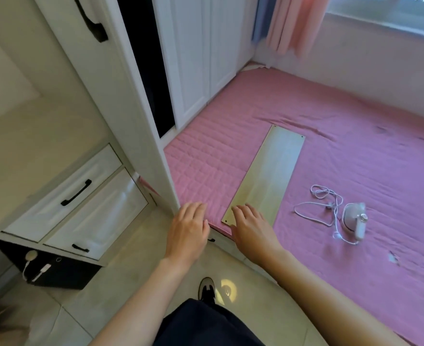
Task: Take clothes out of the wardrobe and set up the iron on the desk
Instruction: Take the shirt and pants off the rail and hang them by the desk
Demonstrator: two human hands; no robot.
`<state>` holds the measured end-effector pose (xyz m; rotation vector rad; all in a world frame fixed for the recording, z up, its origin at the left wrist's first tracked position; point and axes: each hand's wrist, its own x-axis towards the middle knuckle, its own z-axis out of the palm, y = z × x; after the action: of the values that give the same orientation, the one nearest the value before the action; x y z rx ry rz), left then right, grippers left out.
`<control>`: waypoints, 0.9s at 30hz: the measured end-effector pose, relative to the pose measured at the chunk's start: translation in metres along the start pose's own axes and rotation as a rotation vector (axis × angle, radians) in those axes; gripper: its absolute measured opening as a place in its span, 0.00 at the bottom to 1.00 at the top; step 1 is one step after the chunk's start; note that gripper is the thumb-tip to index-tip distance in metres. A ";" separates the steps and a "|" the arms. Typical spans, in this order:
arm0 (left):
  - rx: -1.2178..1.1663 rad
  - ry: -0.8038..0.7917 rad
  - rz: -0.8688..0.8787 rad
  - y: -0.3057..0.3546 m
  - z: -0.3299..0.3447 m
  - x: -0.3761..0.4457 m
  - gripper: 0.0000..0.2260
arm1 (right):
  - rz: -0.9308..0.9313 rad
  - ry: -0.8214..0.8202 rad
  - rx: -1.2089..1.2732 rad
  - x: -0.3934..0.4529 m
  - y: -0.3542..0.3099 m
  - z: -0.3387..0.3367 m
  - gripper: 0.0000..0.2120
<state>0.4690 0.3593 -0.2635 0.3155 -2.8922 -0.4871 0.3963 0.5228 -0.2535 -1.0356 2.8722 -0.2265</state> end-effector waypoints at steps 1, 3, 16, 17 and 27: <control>0.005 0.007 0.007 -0.002 -0.001 0.010 0.18 | -0.003 -0.006 0.008 0.011 0.003 -0.002 0.18; 0.020 0.023 0.021 -0.007 -0.002 0.036 0.18 | -0.023 0.016 -0.004 0.036 0.010 -0.006 0.19; 0.084 0.019 -0.126 -0.002 0.001 0.162 0.20 | -0.194 0.035 -0.021 0.172 0.069 -0.043 0.21; 0.092 0.029 -0.156 0.000 0.001 0.170 0.20 | -0.216 0.038 -0.026 0.182 0.074 -0.046 0.21; 0.203 0.205 -0.365 0.006 -0.019 0.258 0.19 | -0.438 0.157 -0.077 0.286 0.102 -0.089 0.18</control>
<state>0.2243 0.2973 -0.2049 0.8796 -2.6901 -0.1958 0.1011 0.4275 -0.1900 -1.7274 2.7638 -0.2322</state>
